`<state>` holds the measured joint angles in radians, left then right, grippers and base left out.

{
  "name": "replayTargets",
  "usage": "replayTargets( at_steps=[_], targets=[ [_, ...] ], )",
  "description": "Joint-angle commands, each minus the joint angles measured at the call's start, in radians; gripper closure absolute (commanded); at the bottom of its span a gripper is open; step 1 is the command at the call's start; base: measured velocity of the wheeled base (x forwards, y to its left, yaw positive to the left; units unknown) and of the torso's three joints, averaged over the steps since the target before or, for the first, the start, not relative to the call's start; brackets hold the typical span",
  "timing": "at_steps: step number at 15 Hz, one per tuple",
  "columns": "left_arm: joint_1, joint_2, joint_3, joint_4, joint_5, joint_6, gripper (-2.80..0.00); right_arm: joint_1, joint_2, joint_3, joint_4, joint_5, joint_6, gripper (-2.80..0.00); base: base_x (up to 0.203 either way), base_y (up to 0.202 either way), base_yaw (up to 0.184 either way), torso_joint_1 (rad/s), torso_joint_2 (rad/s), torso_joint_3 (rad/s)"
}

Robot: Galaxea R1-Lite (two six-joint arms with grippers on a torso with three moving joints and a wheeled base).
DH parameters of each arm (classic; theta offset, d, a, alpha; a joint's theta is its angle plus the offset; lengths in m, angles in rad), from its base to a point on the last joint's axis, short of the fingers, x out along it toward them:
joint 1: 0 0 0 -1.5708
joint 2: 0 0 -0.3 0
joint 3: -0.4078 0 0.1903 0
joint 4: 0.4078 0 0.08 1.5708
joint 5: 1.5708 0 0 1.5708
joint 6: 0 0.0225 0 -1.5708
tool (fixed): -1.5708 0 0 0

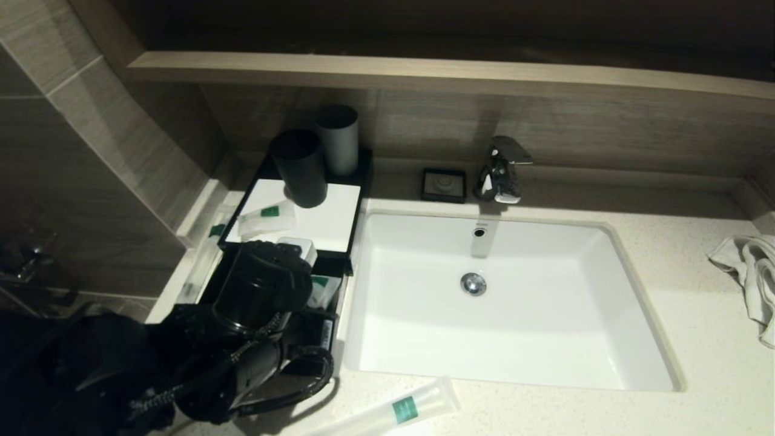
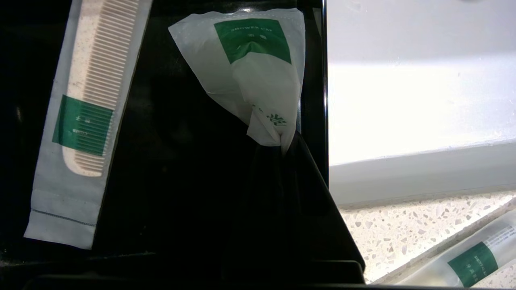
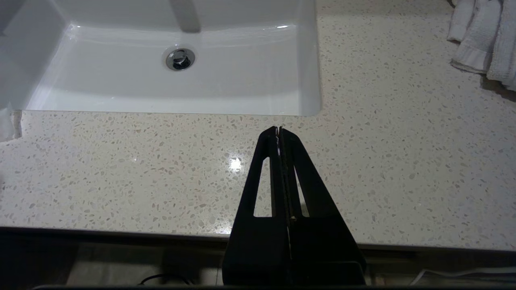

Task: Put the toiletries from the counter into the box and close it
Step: Place the bathroom toiletry into the drawer

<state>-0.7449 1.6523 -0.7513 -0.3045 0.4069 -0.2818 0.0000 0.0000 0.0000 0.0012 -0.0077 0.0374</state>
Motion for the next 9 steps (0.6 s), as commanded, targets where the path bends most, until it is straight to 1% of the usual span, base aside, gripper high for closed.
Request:
replayTargets(
  at_steps=[1, 6, 7, 9],
  targets=[
    [0.012, -0.005, 0.006, -0.002, 0.003, -0.002, 0.00, 0.000, 0.002, 0.000, 0.000, 0.000, 0.001, 0.00, 0.000, 0.000, 0.000, 0.000, 0.00, 0.000],
    [0.019, -0.008, 0.009, 0.002, -0.002, -0.002, 0.00, 0.000, 0.002, 0.000, 0.000, 0.000, -0.001, 0.00, 0.000, 0.000, 0.000, 0.000, 0.00, 0.000],
    [0.019, -0.007, 0.009, 0.002, -0.002, -0.002, -2.80, 0.000, 0.002, 0.000, 0.000, 0.000, 0.001, 0.00, 0.000, 0.000, 0.000, 0.000, 0.00, 0.000],
    [0.019, -0.006, 0.007, -0.004, 0.000, -0.002, -2.80, 0.000, 0.002, 0.000, 0.000, 0.000, -0.001, 0.00, 0.000, 0.000, 0.000, 0.000, 0.00, 0.000]
  ],
)
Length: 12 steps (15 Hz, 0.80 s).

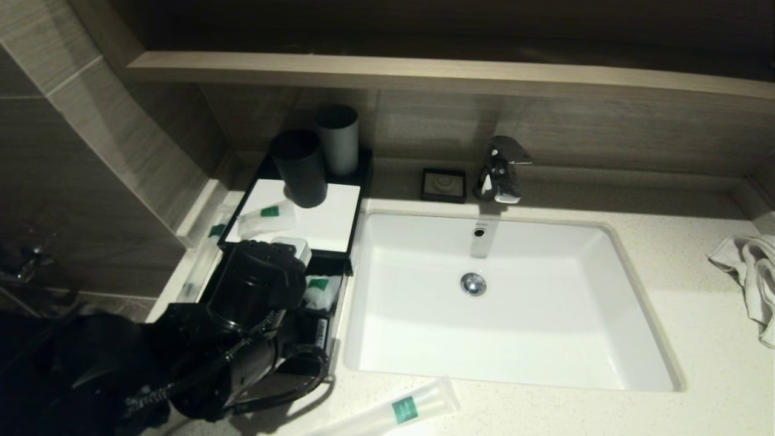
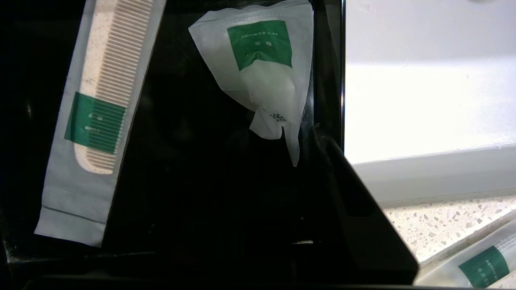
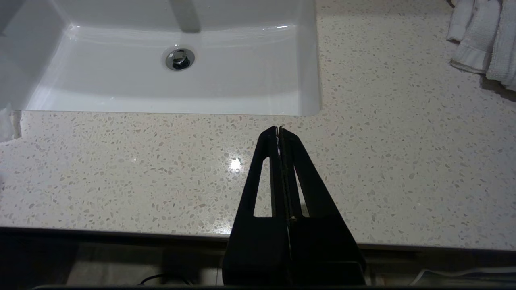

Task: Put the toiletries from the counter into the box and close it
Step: Place the bathroom toiletry into the drawer, then pick up the bathroom toiletry

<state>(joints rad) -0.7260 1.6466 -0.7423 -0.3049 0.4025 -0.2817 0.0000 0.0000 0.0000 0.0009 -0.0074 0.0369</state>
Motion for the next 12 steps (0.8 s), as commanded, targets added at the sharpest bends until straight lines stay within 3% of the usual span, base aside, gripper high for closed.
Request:
replayTargets(
  at_steps=[1, 7, 12],
  targets=[
    [0.000, -0.001, -0.002, -0.003, 0.006, -0.002, -2.80, 0.000, 0.002, 0.000, 0.001, 0.000, 0.000, 0.00, 0.000, 0.000, 0.000, 0.000, 0.00, 0.000],
    [0.005, -0.054, -0.008, -0.006, 0.030, 0.002, -2.80, 0.000, 0.002, 0.000, 0.001, 0.000, 0.000, 0.00, 0.000, 0.000, 0.000, 0.000, 0.00, 0.000],
    [0.076, -0.111, -0.015, -0.059, 0.054, 0.030, -2.80, 0.000, 0.002, 0.000, -0.001, 0.000, 0.000, 0.00, 0.000, 0.000, 0.000, 0.000, 0.00, 0.000]
  ],
)
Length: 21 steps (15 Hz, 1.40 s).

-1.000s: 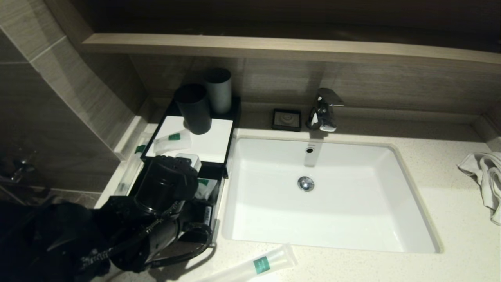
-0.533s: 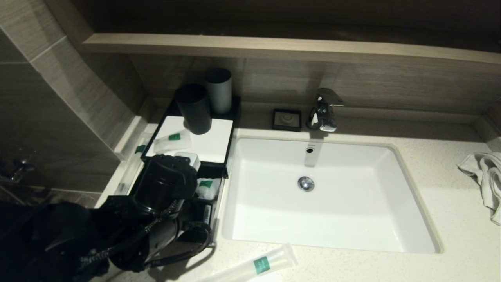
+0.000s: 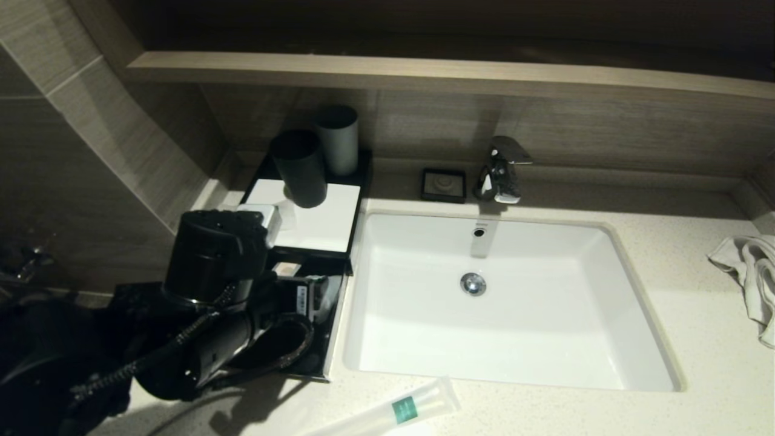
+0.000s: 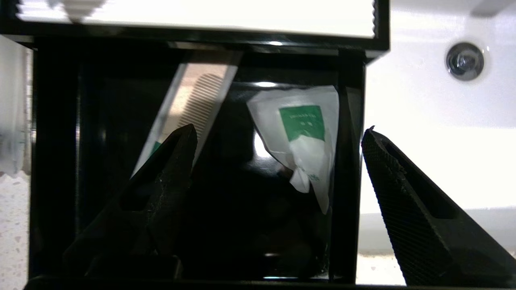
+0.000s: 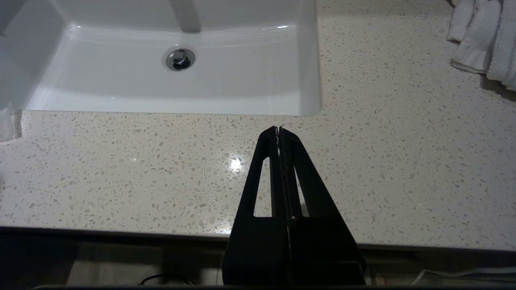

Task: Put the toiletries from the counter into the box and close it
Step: Pick up the bathroom toiletry

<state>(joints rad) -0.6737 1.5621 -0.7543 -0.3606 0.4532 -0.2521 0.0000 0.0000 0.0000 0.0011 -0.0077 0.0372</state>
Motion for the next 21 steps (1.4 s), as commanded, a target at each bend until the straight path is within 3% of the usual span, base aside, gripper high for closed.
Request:
replayTargets(
  at_steps=[1, 6, 11, 15, 21],
  targets=[
    [0.043, -0.032, -0.015, -0.002, 0.002, 0.003, 0.00, 0.000, 0.002, 0.000, 0.000, 0.000, 0.000, 0.00, 0.000, 0.000, 0.000, 0.000, 0.00, 0.000],
    [0.175, -0.031, -0.107, 0.004, -0.004, 0.026, 0.00, 0.000, 0.002, 0.000, 0.000, 0.000, 0.000, 0.00, 0.000, 0.000, 0.000, 0.000, 0.00, 0.000],
    [0.262, 0.019, -0.150, -0.001, -0.014, 0.056, 0.00, 0.000, 0.000, 0.000, -0.001, 0.000, 0.001, 0.00, 0.000, 0.000, 0.000, 0.000, 0.00, 0.000],
    [0.339, 0.048, -0.188, -0.001, -0.088, 0.056, 0.00, 0.000, 0.000, 0.000, 0.000, 0.000, 0.000, 0.00, 0.000, 0.000, 0.000, 0.000, 0.00, 0.000],
    [0.381, 0.062, -0.197, -0.003, -0.175, 0.057, 0.00, 0.000, 0.000, 0.000, 0.000, 0.000, 0.000, 0.00, 0.000, 0.000, 0.000, 0.000, 0.00, 0.000]
  ],
)
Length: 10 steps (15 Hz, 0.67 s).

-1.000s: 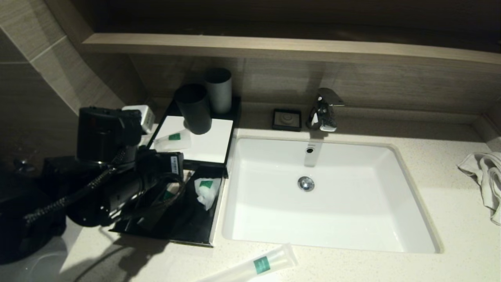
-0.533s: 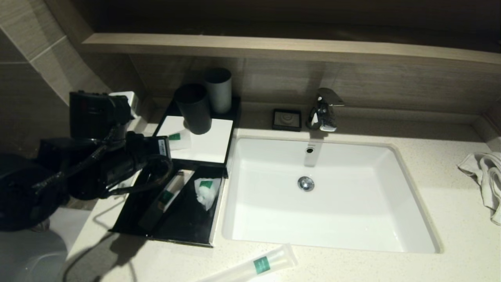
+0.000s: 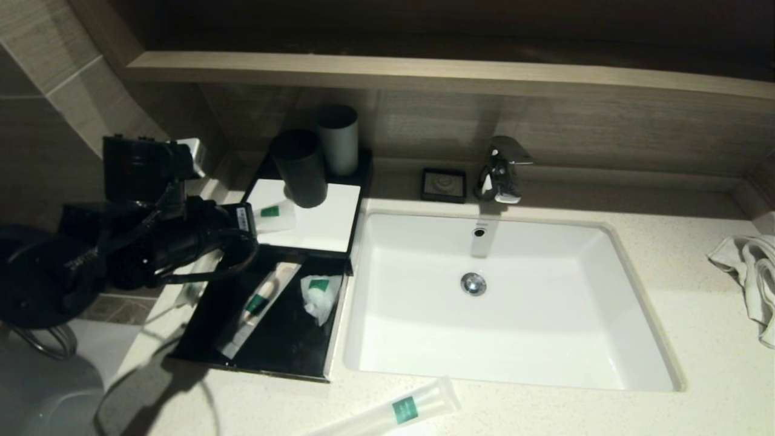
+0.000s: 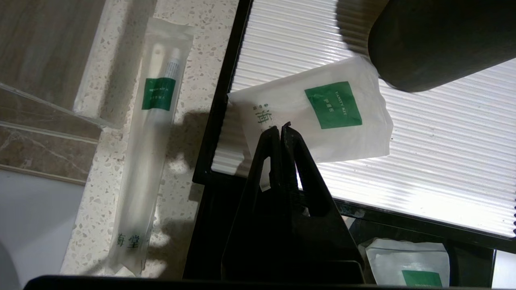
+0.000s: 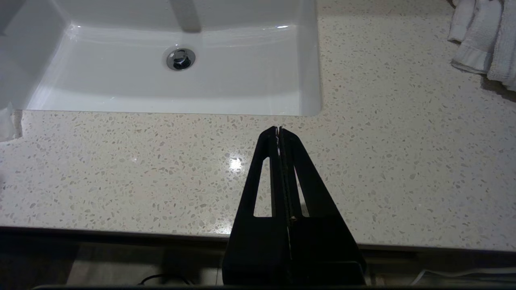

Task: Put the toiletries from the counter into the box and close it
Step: Pick up the bathroom toiletry

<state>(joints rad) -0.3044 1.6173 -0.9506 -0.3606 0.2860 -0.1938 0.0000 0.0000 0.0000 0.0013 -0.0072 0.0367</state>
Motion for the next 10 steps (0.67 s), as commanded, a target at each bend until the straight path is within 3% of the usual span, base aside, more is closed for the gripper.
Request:
replayTargets(
  at_steps=[1, 10],
  targets=[
    [0.011, 0.006, 0.000, -0.007, -0.019, -0.001, 0.00, 0.000, 0.000, 0.000, 0.000, 0.000, 0.000, 0.00, 0.000, 0.000, 0.000, 0.000, 0.00, 0.000],
    [0.011, -0.004, 0.016, -0.038, -0.027, 0.030, 0.00, 0.000, 0.002, 0.000, 0.000, 0.000, 0.000, 0.00, 0.000, 0.000, 0.000, 0.000, 0.00, 0.000]
  ],
)
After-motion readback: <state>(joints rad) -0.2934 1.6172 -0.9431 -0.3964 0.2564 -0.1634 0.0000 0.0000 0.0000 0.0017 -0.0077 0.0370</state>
